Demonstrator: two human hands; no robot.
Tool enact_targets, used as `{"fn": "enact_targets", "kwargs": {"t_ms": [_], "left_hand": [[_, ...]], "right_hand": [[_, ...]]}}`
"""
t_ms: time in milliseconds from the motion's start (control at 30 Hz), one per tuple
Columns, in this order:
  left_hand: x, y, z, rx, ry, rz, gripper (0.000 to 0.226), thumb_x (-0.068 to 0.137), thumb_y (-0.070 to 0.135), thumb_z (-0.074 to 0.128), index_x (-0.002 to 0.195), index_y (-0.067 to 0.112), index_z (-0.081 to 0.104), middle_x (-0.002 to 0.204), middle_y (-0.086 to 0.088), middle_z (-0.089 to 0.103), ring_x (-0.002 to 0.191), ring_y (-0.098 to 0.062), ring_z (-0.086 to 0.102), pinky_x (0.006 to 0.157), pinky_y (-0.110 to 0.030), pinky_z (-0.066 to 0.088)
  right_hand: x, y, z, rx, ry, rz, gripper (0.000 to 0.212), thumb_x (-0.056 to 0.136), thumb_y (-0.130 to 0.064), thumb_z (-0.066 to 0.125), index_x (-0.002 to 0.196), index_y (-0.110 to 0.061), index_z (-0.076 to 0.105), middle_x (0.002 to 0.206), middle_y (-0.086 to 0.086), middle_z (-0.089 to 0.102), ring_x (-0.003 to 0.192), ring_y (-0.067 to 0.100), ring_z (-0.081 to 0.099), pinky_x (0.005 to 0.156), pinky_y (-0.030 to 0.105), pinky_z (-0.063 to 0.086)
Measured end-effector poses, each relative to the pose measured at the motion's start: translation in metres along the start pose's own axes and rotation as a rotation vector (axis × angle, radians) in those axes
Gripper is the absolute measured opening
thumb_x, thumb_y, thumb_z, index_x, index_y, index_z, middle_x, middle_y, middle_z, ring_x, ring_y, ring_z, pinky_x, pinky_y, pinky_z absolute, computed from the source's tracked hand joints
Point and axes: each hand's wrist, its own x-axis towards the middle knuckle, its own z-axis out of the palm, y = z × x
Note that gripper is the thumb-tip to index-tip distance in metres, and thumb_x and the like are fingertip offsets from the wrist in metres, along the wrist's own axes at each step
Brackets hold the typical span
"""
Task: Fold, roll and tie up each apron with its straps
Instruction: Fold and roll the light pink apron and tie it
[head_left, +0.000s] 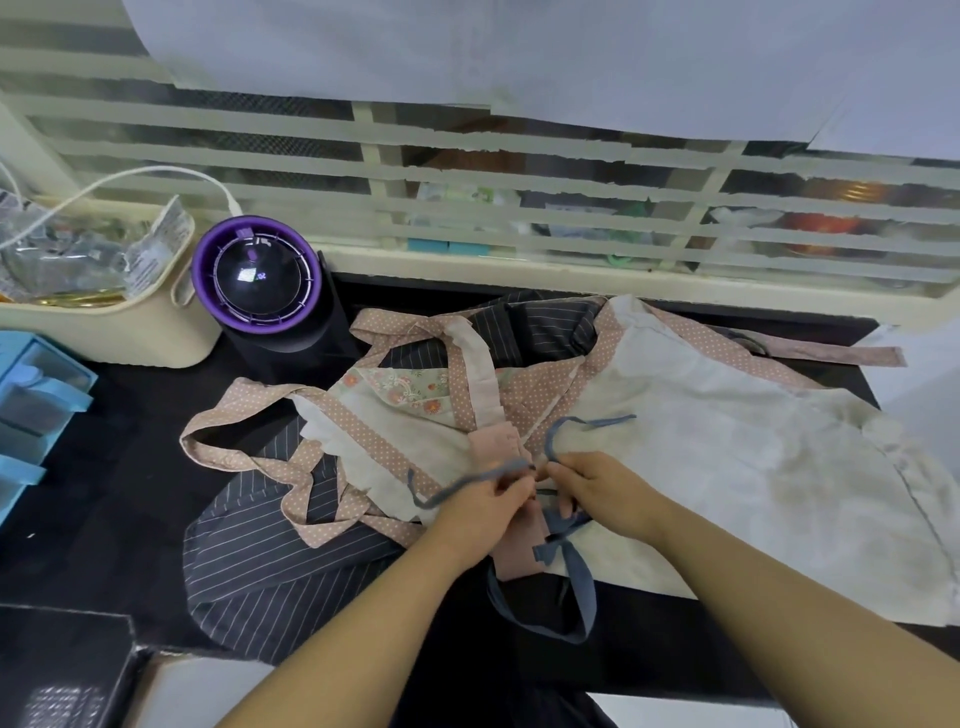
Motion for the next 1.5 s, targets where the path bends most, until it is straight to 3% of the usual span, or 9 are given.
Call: {"fn": "enact_targets", "kwargs": {"t_ms": [167, 233, 333, 533, 767, 1033, 1233, 1367, 1500], "left_hand": [[0.003, 0.003, 0.002, 0.169, -0.108, 0.086, 0.030, 0.094, 0.019, 0.059, 0.124, 0.021, 0.057, 0.088, 0.013, 0.056, 0.079, 0.000, 0.053, 0.069, -0.004, 0.039], [0.003, 0.007, 0.003, 0.307, -0.058, 0.157, 0.007, 0.095, 0.024, 0.056, 0.099, 0.023, 0.062, 0.081, 0.012, 0.057, 0.073, -0.001, 0.053, 0.062, -0.005, 0.037], [0.005, 0.007, 0.003, 0.317, -0.008, 0.167, 0.032, 0.100, 0.027, 0.044, 0.070, 0.027, 0.052, 0.069, 0.009, 0.060, 0.064, -0.003, 0.057, 0.058, -0.010, 0.039], [0.004, 0.004, 0.000, -0.020, -0.008, 0.031, 0.035, 0.102, 0.022, 0.042, 0.075, 0.019, 0.062, 0.067, 0.005, 0.063, 0.060, -0.002, 0.059, 0.074, -0.022, 0.050], [0.005, 0.002, -0.004, -0.119, 0.036, -0.028, 0.024, 0.099, 0.023, 0.050, 0.082, 0.019, 0.066, 0.065, 0.004, 0.068, 0.070, -0.011, 0.064, 0.079, -0.029, 0.053], [0.010, 0.002, -0.002, -0.046, 0.106, 0.019, 0.013, 0.093, 0.023, 0.061, 0.084, 0.013, 0.062, 0.074, -0.001, 0.070, 0.068, -0.013, 0.063, 0.079, -0.038, 0.054], [-0.006, -0.005, -0.007, 0.340, 0.057, 0.229, 0.019, 0.090, 0.007, 0.056, 0.081, 0.023, 0.057, 0.083, 0.010, 0.059, 0.077, -0.003, 0.052, 0.070, -0.016, 0.040], [-0.020, -0.020, -0.004, 0.748, 0.097, 0.469, 0.035, 0.090, 0.003, 0.051, 0.121, 0.013, 0.065, 0.122, -0.003, 0.059, 0.108, -0.020, 0.056, 0.088, -0.029, 0.047], [-0.031, -0.032, 0.001, 0.856, 0.146, 0.500, 0.045, 0.071, 0.005, 0.069, 0.115, 0.011, 0.065, 0.121, -0.005, 0.058, 0.064, -0.021, 0.065, 0.048, -0.028, 0.053]], "right_hand": [[-0.009, -0.021, -0.017, 0.091, 0.279, -0.066, 0.034, 0.099, -0.024, 0.048, 0.083, -0.008, 0.073, 0.069, 0.008, 0.058, 0.057, 0.005, 0.048, 0.062, 0.025, 0.038], [-0.011, -0.048, -0.017, 0.010, 0.186, -0.139, 0.038, 0.098, -0.029, 0.049, 0.076, -0.008, 0.071, 0.064, 0.008, 0.054, 0.052, 0.004, 0.043, 0.057, 0.023, 0.036], [-0.007, -0.074, -0.009, -0.071, -0.001, -0.195, 0.036, 0.101, -0.035, 0.041, 0.086, -0.017, 0.069, 0.073, -0.002, 0.060, 0.063, 0.003, 0.050, 0.065, 0.021, 0.040], [-0.003, -0.040, -0.011, -0.092, -0.125, 0.000, 0.024, 0.097, -0.013, 0.045, 0.116, -0.010, 0.059, 0.096, 0.007, 0.061, 0.062, 0.008, 0.054, 0.055, 0.015, 0.045], [-0.014, -0.003, 0.008, -0.181, 0.229, -0.159, 0.013, 0.090, -0.023, 0.066, 0.098, -0.015, 0.071, 0.062, -0.018, 0.050, 0.061, -0.011, 0.052, 0.058, 0.010, 0.038], [-0.006, -0.005, 0.022, -0.140, 0.269, -0.155, 0.006, 0.088, -0.027, 0.067, 0.086, -0.028, 0.072, 0.054, -0.022, 0.054, 0.063, -0.013, 0.054, 0.055, 0.010, 0.038], [0.002, -0.002, 0.025, 0.114, 0.293, -0.005, 0.019, 0.086, -0.018, 0.066, 0.069, -0.012, 0.071, 0.062, -0.006, 0.062, 0.057, 0.000, 0.053, 0.059, 0.016, 0.042], [0.009, -0.006, 0.026, 0.102, 0.239, 0.111, 0.026, 0.083, -0.015, 0.065, 0.057, -0.014, 0.059, 0.053, -0.007, 0.052, 0.052, 0.005, 0.046, 0.053, 0.019, 0.037], [0.016, -0.010, 0.023, 0.077, 0.158, 0.198, 0.022, 0.079, -0.015, 0.065, 0.064, -0.007, 0.051, 0.061, 0.009, 0.046, 0.057, 0.017, 0.040, 0.056, 0.027, 0.033]]}}
